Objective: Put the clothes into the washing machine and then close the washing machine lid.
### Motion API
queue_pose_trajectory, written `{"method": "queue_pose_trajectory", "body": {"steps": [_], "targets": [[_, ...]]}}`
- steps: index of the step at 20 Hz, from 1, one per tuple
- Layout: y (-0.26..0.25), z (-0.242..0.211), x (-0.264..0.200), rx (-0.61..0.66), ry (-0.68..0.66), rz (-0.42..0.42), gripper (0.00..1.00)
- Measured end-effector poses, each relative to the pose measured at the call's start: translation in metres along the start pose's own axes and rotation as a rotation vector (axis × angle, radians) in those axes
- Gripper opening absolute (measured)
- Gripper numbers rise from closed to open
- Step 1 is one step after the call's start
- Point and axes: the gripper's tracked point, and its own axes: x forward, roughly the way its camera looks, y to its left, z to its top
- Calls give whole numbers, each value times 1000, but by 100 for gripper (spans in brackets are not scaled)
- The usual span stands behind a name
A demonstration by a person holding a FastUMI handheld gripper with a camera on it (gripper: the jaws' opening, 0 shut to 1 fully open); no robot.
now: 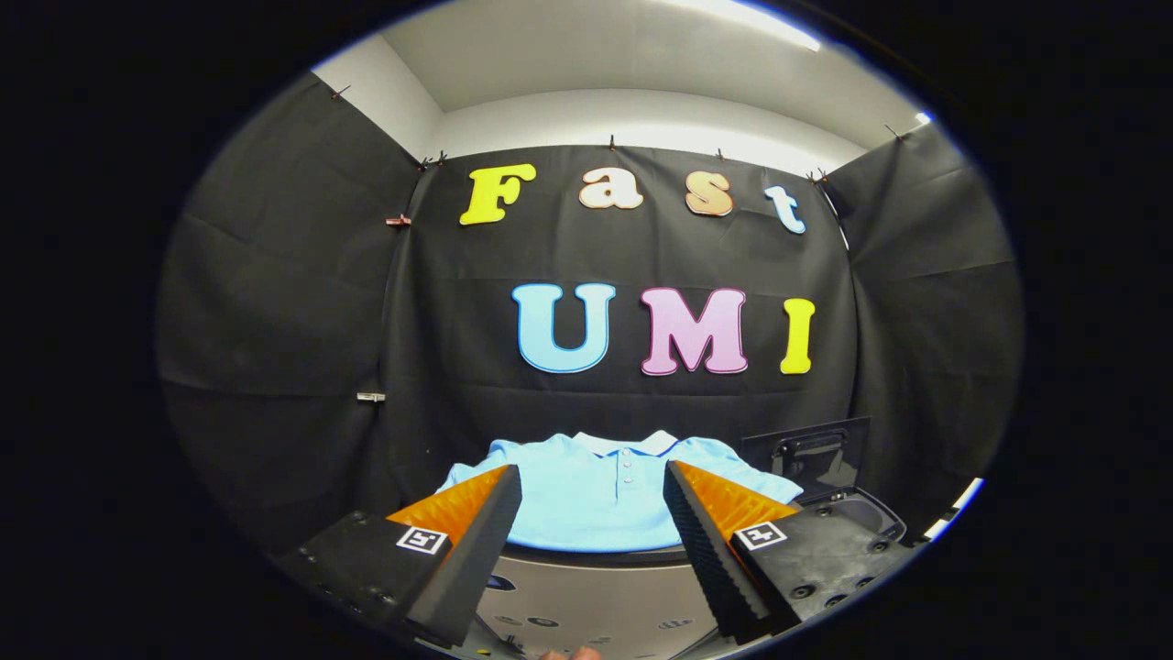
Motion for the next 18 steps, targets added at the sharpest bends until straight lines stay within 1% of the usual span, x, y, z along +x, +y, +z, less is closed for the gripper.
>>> {"method": "queue_pose_trajectory", "body": {"steps": [11, 15, 18], "targets": [[-4, 2, 17, 12, 14, -19, 98], [-11, -4, 40, 45, 56, -25, 98], [-21, -2, 64, 21, 81, -40, 98]]}}
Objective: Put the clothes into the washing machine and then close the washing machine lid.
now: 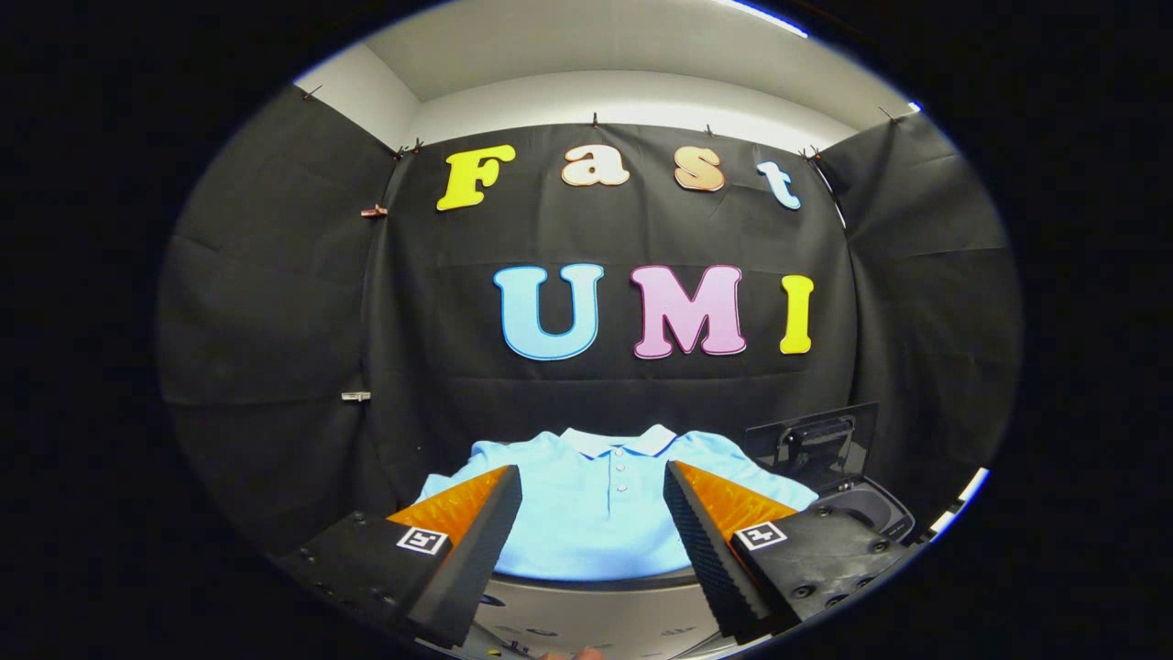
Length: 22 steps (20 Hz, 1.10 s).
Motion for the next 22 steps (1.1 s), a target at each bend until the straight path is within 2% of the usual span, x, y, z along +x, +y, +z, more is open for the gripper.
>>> {"method": "queue_pose_trajectory", "body": {"steps": [4, 13, 16, 22], "targets": [[-11, -1, 49, -30, 84, -30, 98], [-23, -29, 148, -17, 375, -53, 98], [-26, -41, 171, 6, 482, -56, 98], [-36, -88, 182, 0, 750, -80, 99]]}}
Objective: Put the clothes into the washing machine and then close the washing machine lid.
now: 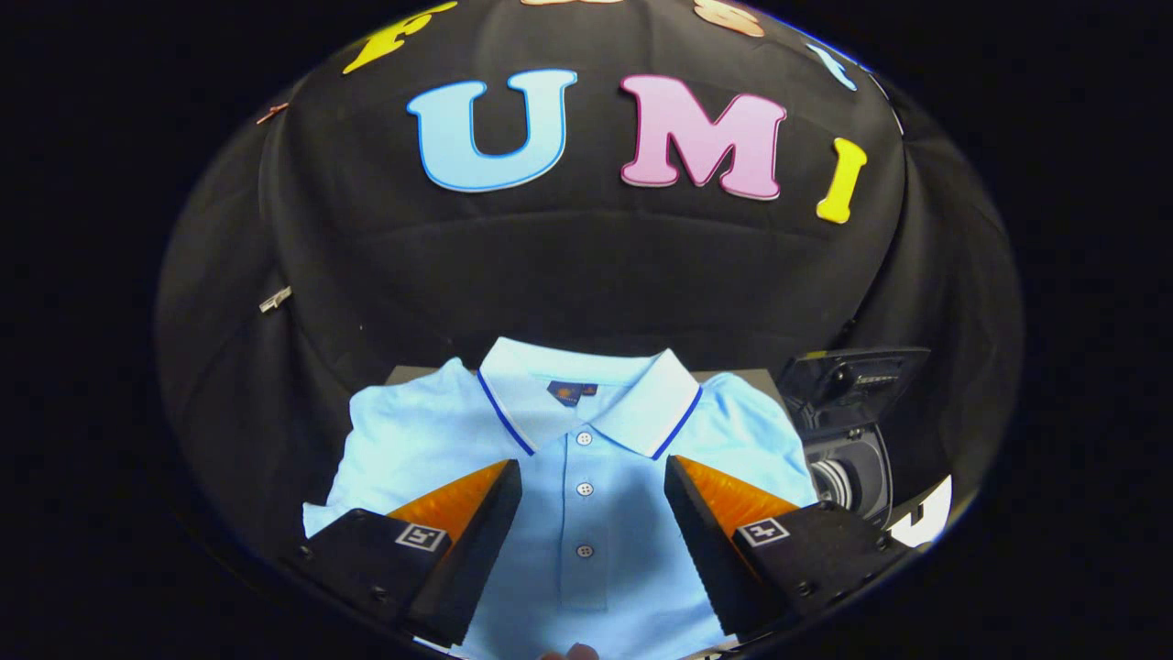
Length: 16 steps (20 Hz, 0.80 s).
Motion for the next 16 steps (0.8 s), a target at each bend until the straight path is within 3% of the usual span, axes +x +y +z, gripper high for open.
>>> {"method": "queue_pose_trajectory", "body": {"steps": [3, 11, 14, 16], "targets": [[7, -15, 12, 9, 97, 32, 99], [0, -22, 14, -10, 195, -9, 99], [-2, -23, 14, -9, 221, -16, 78], [-2, -21, 15, -16, 206, -24, 52]]}}
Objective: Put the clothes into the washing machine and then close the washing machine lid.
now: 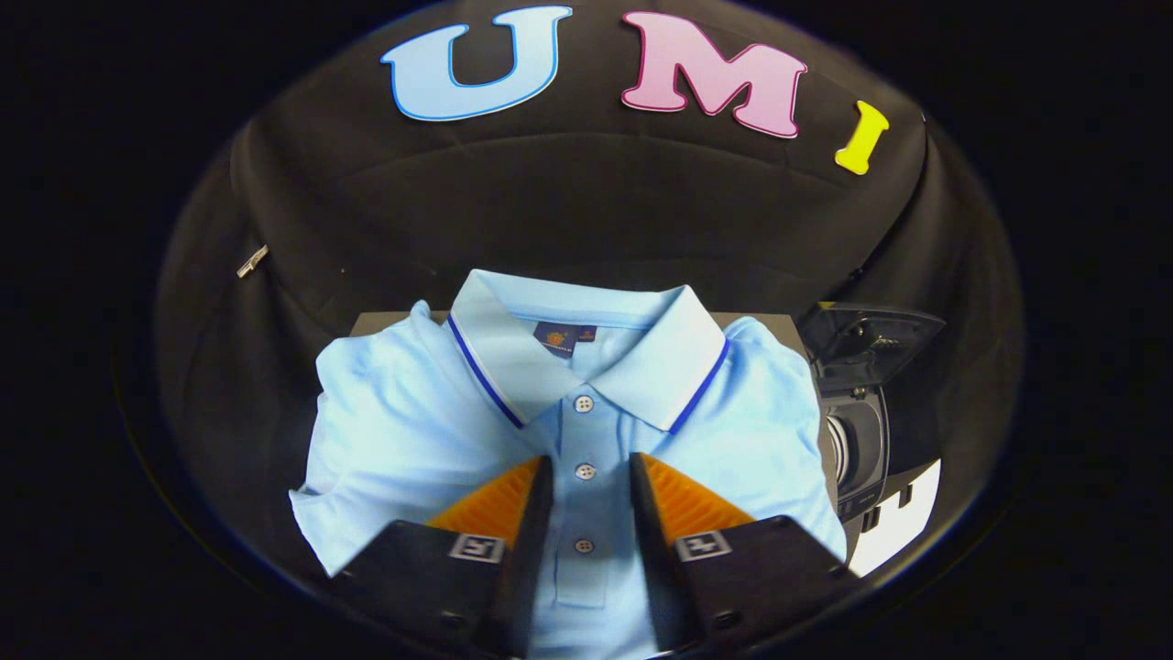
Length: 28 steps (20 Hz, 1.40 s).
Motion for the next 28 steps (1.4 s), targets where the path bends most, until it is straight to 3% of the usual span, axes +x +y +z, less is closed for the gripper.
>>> {"method": "queue_pose_trajectory", "body": {"steps": [2, 3, 8, 9, 21, 28], "targets": [[-4, 0, 0, 1, -15, 5, 22], [-4, -3, 0, 2, -14, 6, 17], [-5, -8, 1, 18, 16, -7, 16], [-7, -4, 1, 13, 2, -5, 6], [-5, -2, 1, -17, -36, 88, 6], [-4, 1, 4, -38, -115, 79, 5]]}}
